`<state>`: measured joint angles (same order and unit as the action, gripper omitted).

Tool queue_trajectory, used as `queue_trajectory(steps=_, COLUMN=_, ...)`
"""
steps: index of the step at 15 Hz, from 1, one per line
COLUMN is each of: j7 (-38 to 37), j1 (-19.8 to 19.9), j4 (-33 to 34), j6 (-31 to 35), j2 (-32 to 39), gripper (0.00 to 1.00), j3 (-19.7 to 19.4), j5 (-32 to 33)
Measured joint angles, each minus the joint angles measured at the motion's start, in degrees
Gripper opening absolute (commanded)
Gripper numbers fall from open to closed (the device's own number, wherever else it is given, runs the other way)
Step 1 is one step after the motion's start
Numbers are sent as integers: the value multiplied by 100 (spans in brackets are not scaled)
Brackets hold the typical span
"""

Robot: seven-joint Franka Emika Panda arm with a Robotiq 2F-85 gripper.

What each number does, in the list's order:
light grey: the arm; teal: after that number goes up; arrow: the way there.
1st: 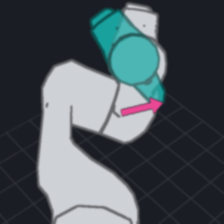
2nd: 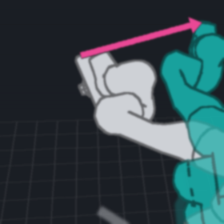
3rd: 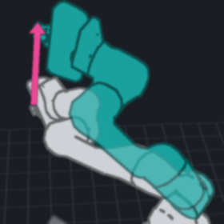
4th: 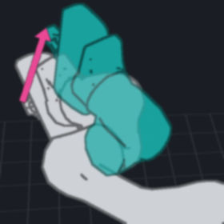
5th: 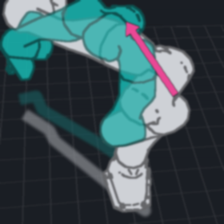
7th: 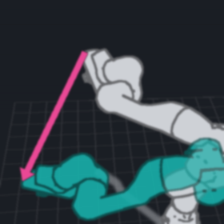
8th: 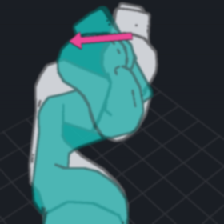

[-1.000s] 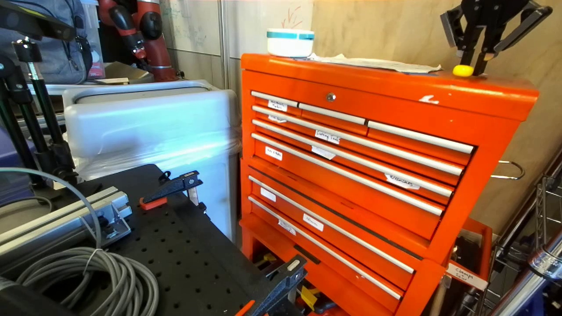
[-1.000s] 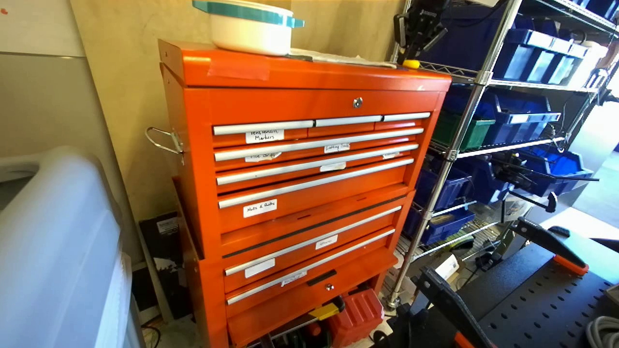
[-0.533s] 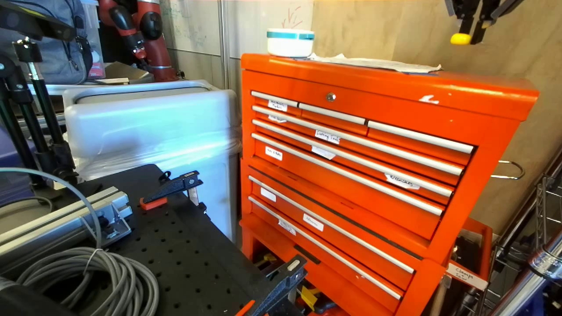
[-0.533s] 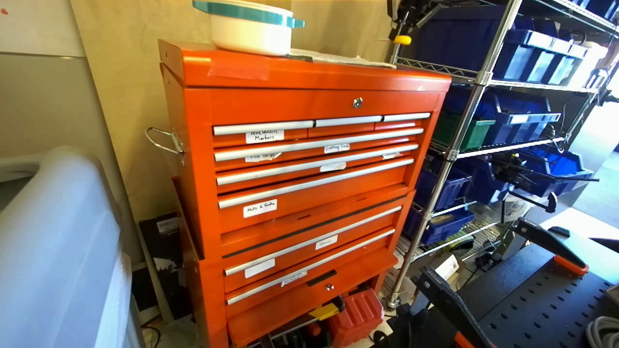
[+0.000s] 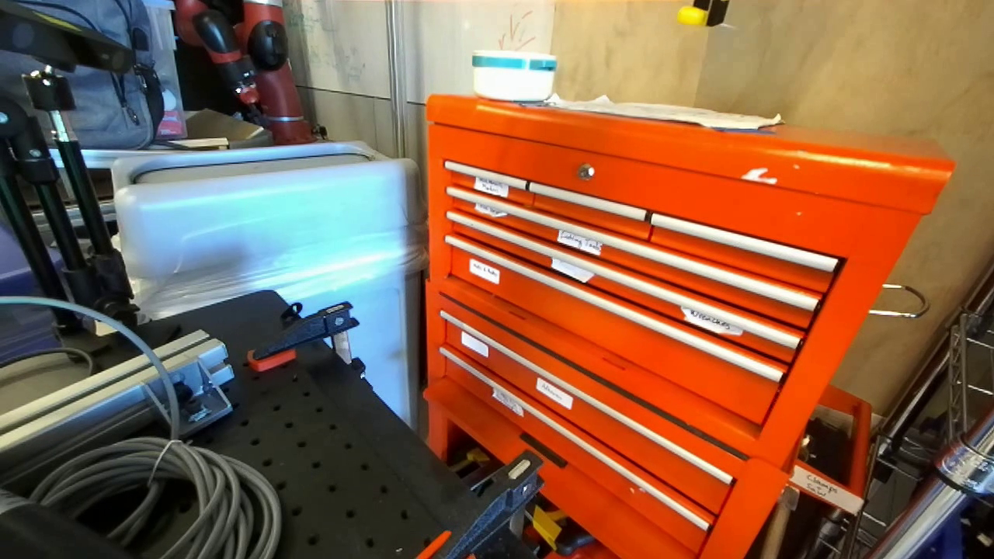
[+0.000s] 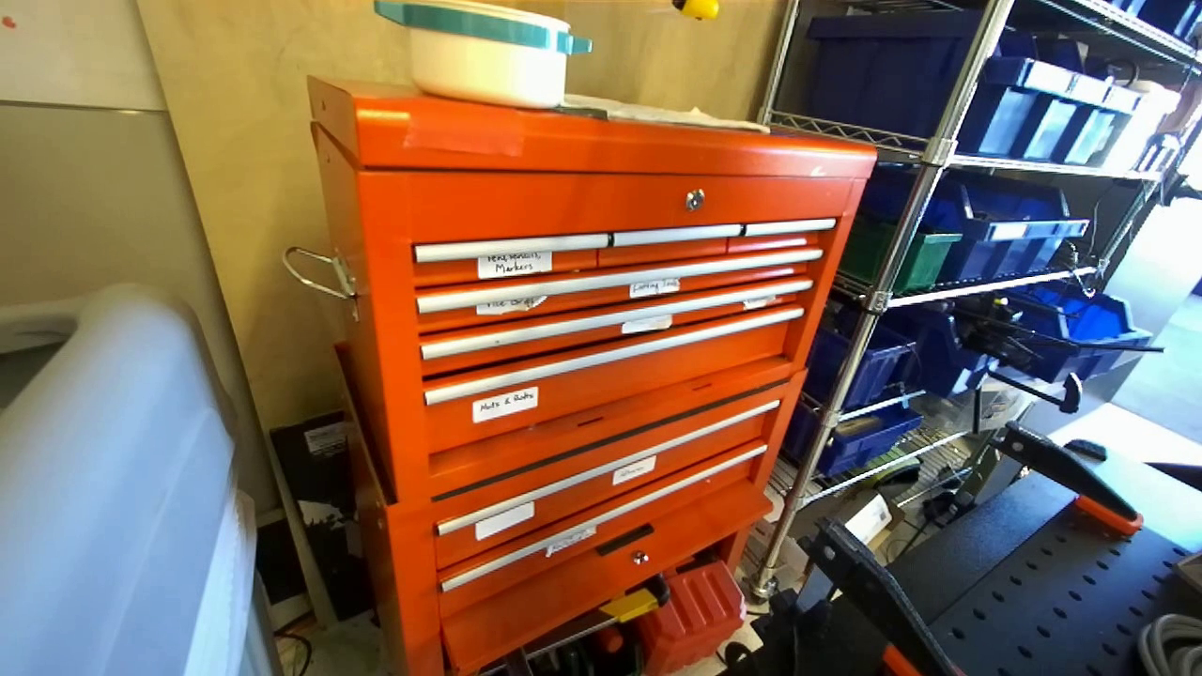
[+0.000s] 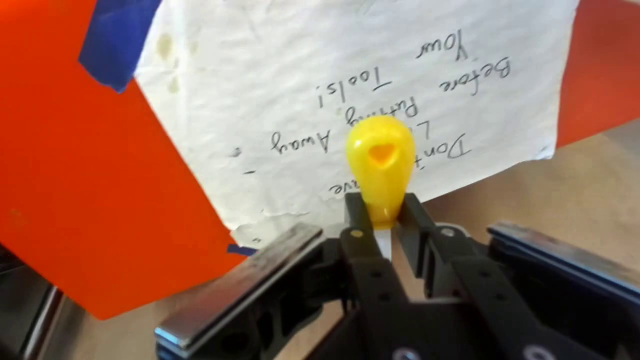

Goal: Move the yellow object on the cabinet to the left

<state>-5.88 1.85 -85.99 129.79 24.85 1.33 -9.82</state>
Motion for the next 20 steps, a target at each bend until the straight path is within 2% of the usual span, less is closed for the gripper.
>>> queue_trajectory(steps=8, j7=1, j1=-333, j4=-803, j6=131, j2=-55, gripper=5, j3=143, j5=-5)
queue_trajectory(steps=10, j7=2, j1=-385, j4=-991, j6=281, j2=-55, gripper=47, j3=143, j5=14)
queue_trajectory(steps=17, j7=21, j1=-452, j4=-1362, j6=816, j2=-126, gripper=95, j3=132, j5=244)
queue_trajectory(steps=18, j7=45, j1=-447, j4=-1375, j6=842, j2=-187, gripper=99, j3=115, j5=279)
queue_trajectory(steps=20, j7=264, j1=-363, j4=-1417, j6=702, j2=-412, gripper=100, j3=104, j5=285)
